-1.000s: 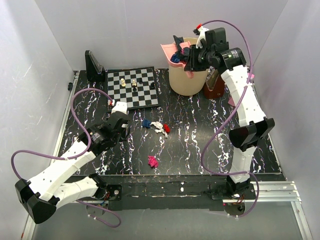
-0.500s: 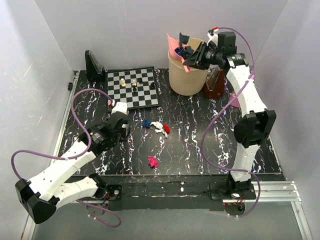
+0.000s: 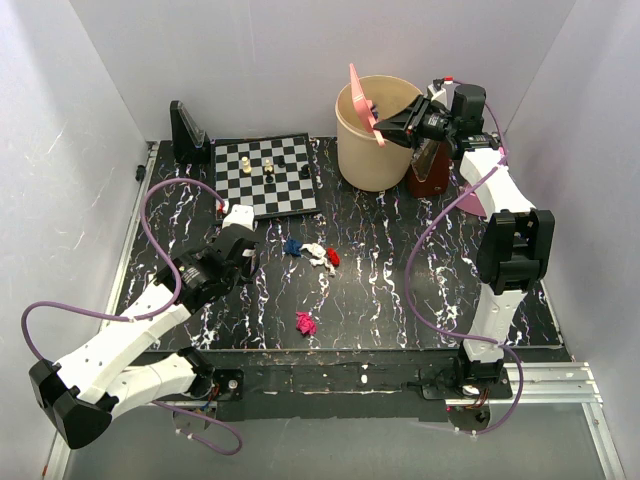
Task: Sweep away the paper scraps from the table
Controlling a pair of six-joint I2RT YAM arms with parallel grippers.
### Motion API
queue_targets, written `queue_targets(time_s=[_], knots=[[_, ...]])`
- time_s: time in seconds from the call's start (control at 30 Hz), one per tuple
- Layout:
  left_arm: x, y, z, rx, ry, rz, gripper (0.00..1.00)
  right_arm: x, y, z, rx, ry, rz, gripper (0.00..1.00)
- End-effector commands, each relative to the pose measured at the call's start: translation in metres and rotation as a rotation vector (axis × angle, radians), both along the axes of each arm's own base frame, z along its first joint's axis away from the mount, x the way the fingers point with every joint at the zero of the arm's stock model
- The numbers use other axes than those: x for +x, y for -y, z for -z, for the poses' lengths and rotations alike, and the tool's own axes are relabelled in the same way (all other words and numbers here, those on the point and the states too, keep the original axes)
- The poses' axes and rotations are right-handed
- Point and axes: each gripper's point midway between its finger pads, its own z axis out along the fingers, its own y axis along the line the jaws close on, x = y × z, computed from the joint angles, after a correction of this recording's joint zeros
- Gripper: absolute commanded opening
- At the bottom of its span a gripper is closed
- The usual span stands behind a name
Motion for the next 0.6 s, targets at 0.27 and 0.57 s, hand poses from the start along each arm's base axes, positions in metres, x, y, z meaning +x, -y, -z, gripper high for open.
queue_targets(time_s=[0.27, 0.57], knots=[[0.0, 0.001, -0.01, -0.043, 0.037, -0.005, 0.0, -0.031, 0.002, -0.1, 0.216, 0.228, -0.082, 0.01], [0.0, 0.001, -0.011, -0.049, 0.043, 0.0, 0.0, -0.013, 0.019, -0.051, 0.373, 0.133, -0.033, 0.01]])
